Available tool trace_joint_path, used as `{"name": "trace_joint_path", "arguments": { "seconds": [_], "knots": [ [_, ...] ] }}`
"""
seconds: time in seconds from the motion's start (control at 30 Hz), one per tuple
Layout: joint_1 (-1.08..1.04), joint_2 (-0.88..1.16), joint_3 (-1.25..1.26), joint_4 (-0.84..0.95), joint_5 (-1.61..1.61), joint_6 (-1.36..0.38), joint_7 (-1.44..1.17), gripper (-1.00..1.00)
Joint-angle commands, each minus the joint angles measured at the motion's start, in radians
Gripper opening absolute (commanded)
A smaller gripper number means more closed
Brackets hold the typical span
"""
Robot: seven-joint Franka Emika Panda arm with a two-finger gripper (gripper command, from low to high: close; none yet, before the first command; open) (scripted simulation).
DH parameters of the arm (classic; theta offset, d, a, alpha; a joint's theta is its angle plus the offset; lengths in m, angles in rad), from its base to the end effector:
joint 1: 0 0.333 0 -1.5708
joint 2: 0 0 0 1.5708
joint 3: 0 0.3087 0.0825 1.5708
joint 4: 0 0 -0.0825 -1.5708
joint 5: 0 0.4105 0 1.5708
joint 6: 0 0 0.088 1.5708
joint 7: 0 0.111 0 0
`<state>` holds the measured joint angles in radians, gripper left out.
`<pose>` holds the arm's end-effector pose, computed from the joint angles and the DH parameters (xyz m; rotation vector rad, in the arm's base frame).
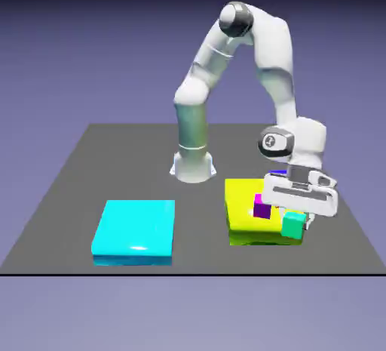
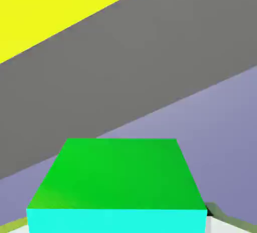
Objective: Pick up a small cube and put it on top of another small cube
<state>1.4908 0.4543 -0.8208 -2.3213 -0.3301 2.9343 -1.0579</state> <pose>0.4343 0.3509 0.1969 1.2740 2.3420 0.2171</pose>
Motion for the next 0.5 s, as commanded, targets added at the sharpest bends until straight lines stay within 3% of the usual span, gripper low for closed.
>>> {"name": "trace_joint_path", "arguments": {
  "seconds": [0.0,0.47],
  "knots": [
    [0.015,-0.017,0.019,-0.008,-0.005,-0.005,-0.022,-1.00],
    [-0.339,-0.419,0.527,-0.194,0.039,-0.322,0.093,-1.00]
  ]
}}
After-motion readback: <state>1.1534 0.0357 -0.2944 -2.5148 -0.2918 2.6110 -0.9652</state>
